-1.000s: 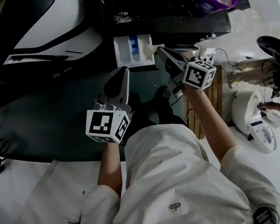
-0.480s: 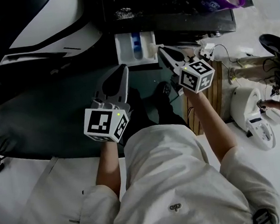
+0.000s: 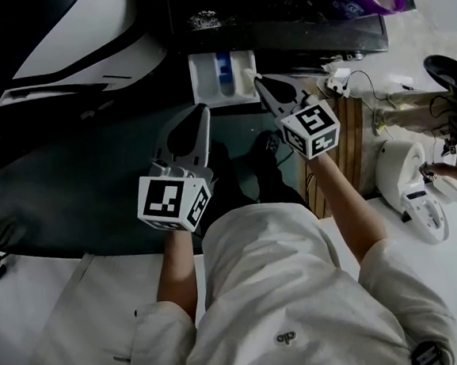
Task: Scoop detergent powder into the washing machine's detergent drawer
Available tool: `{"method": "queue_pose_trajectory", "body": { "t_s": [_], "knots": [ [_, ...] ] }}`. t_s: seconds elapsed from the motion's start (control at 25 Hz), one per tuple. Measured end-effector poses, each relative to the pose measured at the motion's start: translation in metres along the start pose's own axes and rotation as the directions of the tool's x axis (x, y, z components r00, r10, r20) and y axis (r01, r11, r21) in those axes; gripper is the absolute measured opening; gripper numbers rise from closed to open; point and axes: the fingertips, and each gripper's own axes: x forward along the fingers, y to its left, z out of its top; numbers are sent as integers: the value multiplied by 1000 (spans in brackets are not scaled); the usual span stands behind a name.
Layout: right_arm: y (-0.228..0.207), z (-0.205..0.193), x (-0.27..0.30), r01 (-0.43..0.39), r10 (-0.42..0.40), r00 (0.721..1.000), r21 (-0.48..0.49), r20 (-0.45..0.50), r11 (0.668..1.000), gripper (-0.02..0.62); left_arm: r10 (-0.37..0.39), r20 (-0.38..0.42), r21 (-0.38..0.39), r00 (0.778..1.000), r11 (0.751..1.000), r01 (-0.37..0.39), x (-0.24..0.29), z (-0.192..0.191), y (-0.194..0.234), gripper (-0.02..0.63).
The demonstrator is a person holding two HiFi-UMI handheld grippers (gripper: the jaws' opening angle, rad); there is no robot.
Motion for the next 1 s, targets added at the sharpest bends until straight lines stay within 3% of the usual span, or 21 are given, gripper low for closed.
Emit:
{"method": "queue_pose_trajectory", "body": {
  "t_s": [0.48, 1.0],
  "knots": [
    [11, 4, 4, 49, -58, 998, -266, -24, 963, 8, -2, -5, -8, 1000, 1000, 2, -1, -5, 3, 18],
    [28, 6, 4, 91, -110, 994, -512, -7, 854, 9, 4, -3, -16, 1000, 1000, -4, -8, -9, 6, 19]
  ]
}}
